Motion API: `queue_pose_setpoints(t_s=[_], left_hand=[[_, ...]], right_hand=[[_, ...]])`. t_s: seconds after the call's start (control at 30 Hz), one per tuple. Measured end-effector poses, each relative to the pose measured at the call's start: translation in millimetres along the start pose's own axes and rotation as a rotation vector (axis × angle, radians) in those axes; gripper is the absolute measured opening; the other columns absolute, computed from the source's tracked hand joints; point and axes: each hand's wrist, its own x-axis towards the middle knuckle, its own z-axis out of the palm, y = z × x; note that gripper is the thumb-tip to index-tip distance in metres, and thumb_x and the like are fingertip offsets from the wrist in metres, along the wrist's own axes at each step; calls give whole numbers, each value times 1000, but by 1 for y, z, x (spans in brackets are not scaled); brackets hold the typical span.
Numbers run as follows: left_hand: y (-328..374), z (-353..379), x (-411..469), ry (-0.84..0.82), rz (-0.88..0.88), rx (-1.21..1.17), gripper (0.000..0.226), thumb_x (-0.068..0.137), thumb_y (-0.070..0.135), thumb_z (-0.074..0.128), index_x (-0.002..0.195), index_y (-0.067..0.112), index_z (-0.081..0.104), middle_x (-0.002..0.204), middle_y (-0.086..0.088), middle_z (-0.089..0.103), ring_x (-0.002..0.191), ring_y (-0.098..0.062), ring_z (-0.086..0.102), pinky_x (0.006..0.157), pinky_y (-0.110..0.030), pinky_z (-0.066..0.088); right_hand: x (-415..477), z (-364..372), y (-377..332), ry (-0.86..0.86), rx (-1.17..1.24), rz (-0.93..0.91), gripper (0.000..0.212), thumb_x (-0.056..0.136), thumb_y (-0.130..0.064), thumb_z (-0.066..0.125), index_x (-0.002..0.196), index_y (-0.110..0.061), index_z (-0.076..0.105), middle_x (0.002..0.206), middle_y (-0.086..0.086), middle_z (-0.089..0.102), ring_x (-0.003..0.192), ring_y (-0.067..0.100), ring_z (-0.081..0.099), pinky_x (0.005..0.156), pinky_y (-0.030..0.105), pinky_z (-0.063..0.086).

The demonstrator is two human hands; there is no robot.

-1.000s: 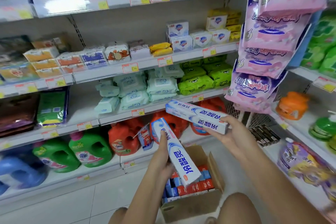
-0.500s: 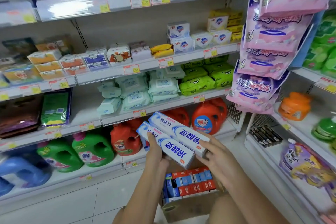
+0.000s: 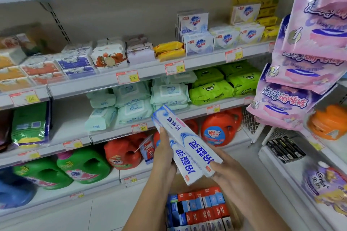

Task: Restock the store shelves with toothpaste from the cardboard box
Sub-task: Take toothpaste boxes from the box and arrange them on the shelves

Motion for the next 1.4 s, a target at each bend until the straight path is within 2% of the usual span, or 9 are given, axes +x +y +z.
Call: queue_pose_setpoints(t_s=[0.17,0.37,0.53,0.7,0.87,1.0,1.17,1.3,1.4], left_hand=[[26,-3,38,-73,-40,167,74,50,77,71,101,24,74,113,-19,68,106,-40,63,98,-59,43],[67,33,19,-159,-65,223,104,42,66,82,124,7,56,113,-21,67,97,-34,67,83,-46,54],[111,85,-13,-153,-208,116,52,69,43,75,105,7,65,86,-15,71,71,-26,68,64,-33,56],[145,132,-42,-225,-409,39,51,76,59,64,94,11,60,73,-14,55,61,-23,56,59,-29,47],[176,177,-53,-172,-302,387,84,63,82,55,124,26,62,118,-13,66,102,-30,64,93,-43,50],[189,207,-57,-201,-100,764,105,47,102,31,141,53,25,146,-2,43,132,-26,43,104,-49,41],[228,233,-78,-464,153,840,63,93,47,51,144,51,12,119,23,60,97,5,64,73,-13,51],[274,242,-82,-461,278,908,57,91,36,59,125,63,21,90,37,63,73,14,62,60,-7,45],[305,241,-75,-453,399,1026,73,81,42,71,141,51,29,113,27,60,76,9,60,66,-15,47]], right_hand=[[36,3,-25,-162,-447,189,86,62,-13,77,137,-39,44,126,4,63,117,27,58,101,49,44],[43,39,-86,7,-531,147,63,64,-32,78,122,-31,55,97,0,72,91,19,68,82,35,55],[28,66,-138,54,-747,62,38,79,-44,71,116,-45,61,108,-6,65,89,8,67,83,30,55],[16,97,-172,131,-853,-29,45,97,-36,47,137,-48,32,132,-12,43,111,-14,49,90,9,42],[18,113,-211,238,-460,-90,47,97,-25,46,143,-30,36,128,0,59,102,2,64,76,14,51],[18,117,-259,374,-280,-161,43,91,-46,52,129,-28,46,122,-7,62,106,5,62,84,9,43],[32,119,-305,392,-222,-227,25,98,-38,39,122,-41,44,100,-12,63,62,-8,65,47,12,48],[46,121,-341,269,-319,-318,35,92,-48,50,127,-45,47,114,-9,67,88,3,69,69,24,55],[52,116,-384,183,-358,-421,68,63,-65,73,122,-40,53,114,-5,69,102,18,68,91,51,51]])
